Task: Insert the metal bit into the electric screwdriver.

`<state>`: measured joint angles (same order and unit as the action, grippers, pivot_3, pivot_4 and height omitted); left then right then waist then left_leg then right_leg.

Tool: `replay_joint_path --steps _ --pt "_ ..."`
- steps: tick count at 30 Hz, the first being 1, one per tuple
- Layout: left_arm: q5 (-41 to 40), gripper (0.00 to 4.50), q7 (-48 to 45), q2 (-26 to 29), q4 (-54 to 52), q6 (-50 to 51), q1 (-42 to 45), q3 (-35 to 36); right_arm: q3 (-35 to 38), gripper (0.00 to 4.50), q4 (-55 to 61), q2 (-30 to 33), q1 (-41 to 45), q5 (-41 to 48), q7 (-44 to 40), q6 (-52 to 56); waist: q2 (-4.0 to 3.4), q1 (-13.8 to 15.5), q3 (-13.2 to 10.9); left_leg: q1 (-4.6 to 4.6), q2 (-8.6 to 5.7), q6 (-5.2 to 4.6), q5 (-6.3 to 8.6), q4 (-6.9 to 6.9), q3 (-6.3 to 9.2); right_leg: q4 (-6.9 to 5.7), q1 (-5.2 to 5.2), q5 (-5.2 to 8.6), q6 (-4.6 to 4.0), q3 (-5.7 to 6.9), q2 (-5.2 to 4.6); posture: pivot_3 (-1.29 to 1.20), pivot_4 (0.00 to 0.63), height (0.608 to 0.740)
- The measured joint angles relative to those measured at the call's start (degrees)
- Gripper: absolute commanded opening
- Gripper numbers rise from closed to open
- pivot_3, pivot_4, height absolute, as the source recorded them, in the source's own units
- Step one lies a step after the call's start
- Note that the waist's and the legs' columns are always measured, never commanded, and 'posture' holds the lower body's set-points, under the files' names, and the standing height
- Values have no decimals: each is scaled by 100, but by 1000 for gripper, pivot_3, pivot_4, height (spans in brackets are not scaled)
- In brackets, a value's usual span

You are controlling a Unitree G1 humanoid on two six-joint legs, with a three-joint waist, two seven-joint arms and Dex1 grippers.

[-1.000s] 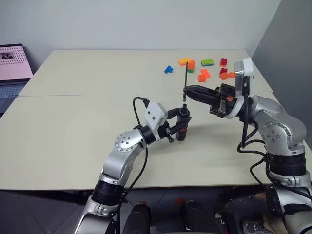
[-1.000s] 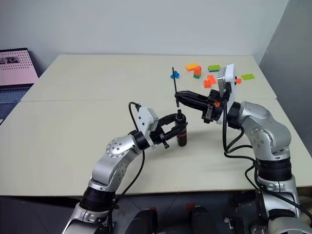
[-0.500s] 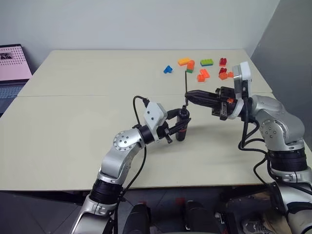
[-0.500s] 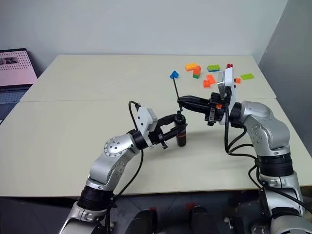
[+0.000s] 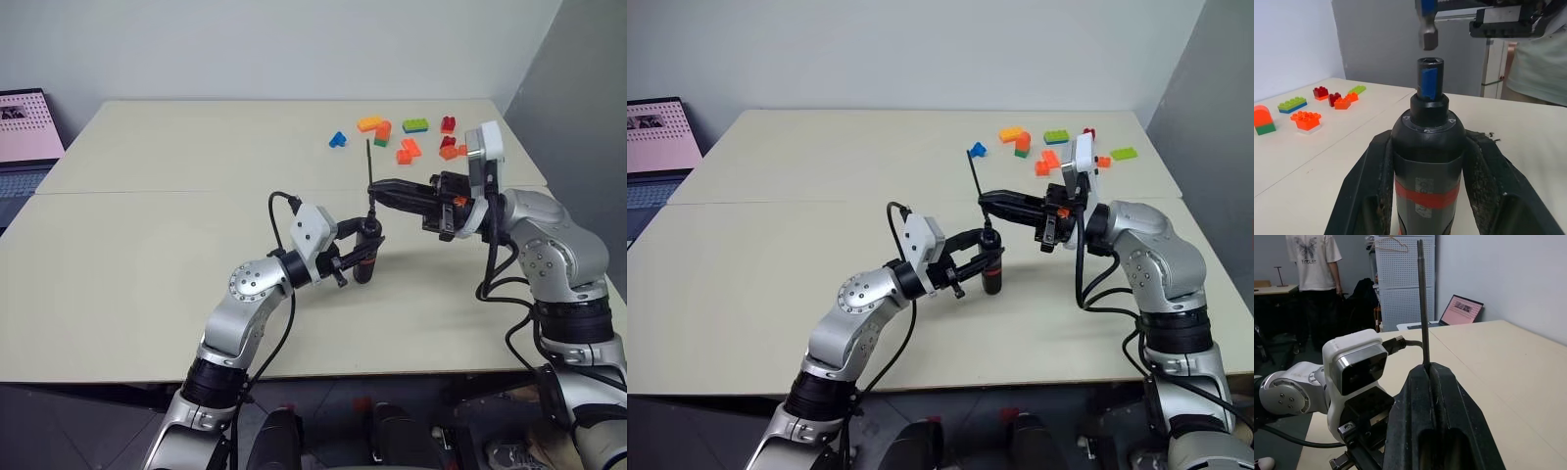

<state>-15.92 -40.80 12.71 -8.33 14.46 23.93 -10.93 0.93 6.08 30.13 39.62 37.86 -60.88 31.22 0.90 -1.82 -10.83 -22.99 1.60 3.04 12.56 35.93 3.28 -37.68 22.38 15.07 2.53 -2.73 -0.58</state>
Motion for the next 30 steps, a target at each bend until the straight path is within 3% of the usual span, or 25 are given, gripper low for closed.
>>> replay_joint_path --steps 30 --pt "0 1617 -25 -15 58 -2 45 -2 -19 0 2 46 -119 -154 -35 -176 0 0 0 0 0 0 0 0 0 0 0 0 0 0 0 0 150 740"
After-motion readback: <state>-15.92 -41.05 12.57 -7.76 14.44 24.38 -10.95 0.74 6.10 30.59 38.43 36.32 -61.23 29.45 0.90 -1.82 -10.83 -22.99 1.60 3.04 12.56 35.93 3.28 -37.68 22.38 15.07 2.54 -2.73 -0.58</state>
